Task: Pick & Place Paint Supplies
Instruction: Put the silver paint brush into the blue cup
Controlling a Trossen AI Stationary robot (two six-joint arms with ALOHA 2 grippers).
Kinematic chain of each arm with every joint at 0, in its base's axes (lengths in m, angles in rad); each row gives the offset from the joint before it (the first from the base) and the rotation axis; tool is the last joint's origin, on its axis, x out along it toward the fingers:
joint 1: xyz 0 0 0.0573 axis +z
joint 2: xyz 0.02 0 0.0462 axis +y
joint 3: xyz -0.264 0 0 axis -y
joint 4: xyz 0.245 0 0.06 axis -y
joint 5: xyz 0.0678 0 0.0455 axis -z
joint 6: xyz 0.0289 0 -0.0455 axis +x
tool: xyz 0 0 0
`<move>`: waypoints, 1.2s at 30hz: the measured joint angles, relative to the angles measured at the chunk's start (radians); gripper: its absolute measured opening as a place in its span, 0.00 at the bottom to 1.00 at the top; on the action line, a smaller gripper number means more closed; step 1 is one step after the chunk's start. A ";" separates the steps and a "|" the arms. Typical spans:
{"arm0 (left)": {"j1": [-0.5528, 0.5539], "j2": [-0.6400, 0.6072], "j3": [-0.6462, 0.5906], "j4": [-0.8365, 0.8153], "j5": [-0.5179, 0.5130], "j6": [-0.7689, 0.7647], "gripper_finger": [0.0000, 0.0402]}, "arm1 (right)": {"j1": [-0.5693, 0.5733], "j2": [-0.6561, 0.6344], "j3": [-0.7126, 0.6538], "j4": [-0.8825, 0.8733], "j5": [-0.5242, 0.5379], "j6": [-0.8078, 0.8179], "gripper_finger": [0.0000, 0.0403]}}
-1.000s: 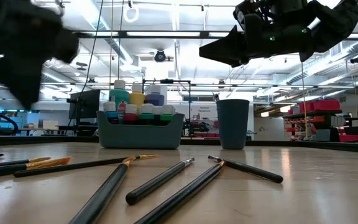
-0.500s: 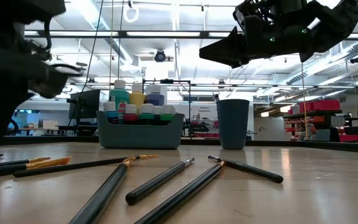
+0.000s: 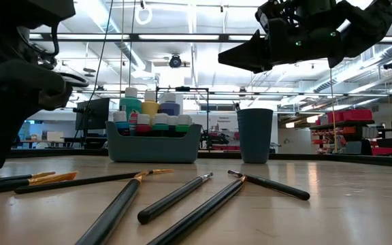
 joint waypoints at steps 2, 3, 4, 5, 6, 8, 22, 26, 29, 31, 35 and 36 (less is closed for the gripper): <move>0.000 0.000 0.000 0.010 0.011 -0.009 0.44 | 0.000 0.000 0.000 0.000 0.000 0.000 0.45; -0.001 0.000 0.000 0.015 0.015 -0.017 0.42 | 0.000 0.000 0.000 0.000 0.000 0.000 0.45; -0.001 0.000 0.000 0.017 0.014 -0.025 0.40 | 0.000 0.000 0.000 0.000 0.000 0.000 0.45; -0.001 0.000 0.000 0.017 0.010 -0.027 0.38 | 0.000 0.000 0.000 0.000 0.000 0.000 0.45; -0.001 0.000 0.000 0.021 0.004 -0.026 0.36 | 0.000 0.000 0.000 0.000 0.000 0.000 0.45; 0.000 0.001 0.000 0.042 -0.018 -0.011 0.31 | 0.000 0.000 0.000 0.000 0.000 0.000 0.45; 0.002 0.001 0.000 0.054 -0.074 0.012 0.07 | 0.000 0.000 0.000 0.000 0.000 -0.002 0.45; 0.002 0.001 -0.011 0.062 -0.082 0.012 0.06 | 0.000 0.000 0.000 0.000 0.000 -0.002 0.45; 0.002 -0.003 -0.031 0.079 -0.083 0.009 0.06 | 0.000 0.000 0.000 0.000 -0.002 0.000 0.45; 0.002 -0.003 -0.039 0.080 -0.085 0.009 0.06 | 0.000 0.000 0.000 0.000 -0.002 0.001 0.45; 0.002 -0.003 -0.042 0.089 -0.087 0.023 0.06 | 0.000 0.000 0.000 0.000 -0.002 0.001 0.45; 0.002 -0.003 -0.042 0.098 -0.087 0.034 0.06 | 0.000 0.000 0.000 0.000 -0.002 0.001 0.45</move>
